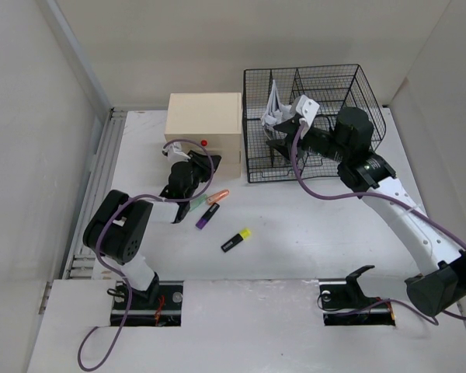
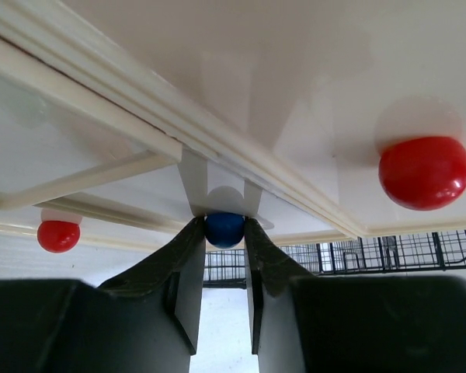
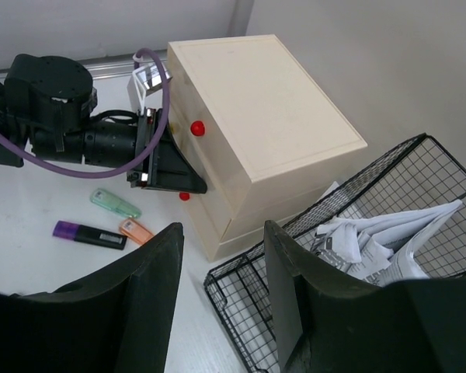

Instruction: Organize the desk

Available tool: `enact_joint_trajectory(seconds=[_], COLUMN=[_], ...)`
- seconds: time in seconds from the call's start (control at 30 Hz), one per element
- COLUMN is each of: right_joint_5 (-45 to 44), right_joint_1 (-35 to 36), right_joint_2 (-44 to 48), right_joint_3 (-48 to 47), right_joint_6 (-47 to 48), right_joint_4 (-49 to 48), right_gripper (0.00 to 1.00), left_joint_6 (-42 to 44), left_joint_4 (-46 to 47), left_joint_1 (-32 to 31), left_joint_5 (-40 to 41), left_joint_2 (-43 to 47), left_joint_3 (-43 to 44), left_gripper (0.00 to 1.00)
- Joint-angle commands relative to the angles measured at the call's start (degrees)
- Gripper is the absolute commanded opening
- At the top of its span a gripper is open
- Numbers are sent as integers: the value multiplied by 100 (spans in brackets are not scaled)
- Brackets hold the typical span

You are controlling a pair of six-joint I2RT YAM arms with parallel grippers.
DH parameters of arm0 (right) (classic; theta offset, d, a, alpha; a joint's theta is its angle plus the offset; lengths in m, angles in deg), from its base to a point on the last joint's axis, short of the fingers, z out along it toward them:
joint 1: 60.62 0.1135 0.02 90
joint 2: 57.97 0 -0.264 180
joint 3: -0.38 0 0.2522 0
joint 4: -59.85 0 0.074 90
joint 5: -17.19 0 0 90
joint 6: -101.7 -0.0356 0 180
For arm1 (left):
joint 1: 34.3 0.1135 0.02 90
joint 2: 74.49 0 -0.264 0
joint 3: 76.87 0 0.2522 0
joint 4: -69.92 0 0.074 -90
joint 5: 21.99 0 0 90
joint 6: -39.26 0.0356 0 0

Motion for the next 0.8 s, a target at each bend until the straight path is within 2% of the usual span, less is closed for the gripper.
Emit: enact_joint_trajectory(seconds=[0.0, 0.37, 0.6, 0.7, 0.73, 0.77], right_joint_5=[192, 351, 403, 403, 403, 456], right_joint_1=[-75, -75, -75, -75, -75, -75], right_joint_2=[157, 104, 51, 51, 51, 51], right_joint_3=[-16, 37, 89, 90, 90, 90], right_joint_6=[-46, -46, -46, -46, -46, -46], right_joint_4=[-309, -362, -362, -414, -415, -415], right_gripper=[51, 51, 51, 51, 51, 52], left_joint_6=[211, -237, -299, -299, -299, -230], left_joint_4=[-86, 203, 81, -59, -60, -60], left_joint_1=[68, -380, -565, -618, -618, -618], left_joint_5=[360, 439, 553, 553, 553, 553], left_joint_2=[96, 878, 1335, 1458, 1458, 1458], left_joint_3=[250, -1199, -1561, -1561, -1561, -1561], left_gripper=[0, 0, 0, 4, 12, 24])
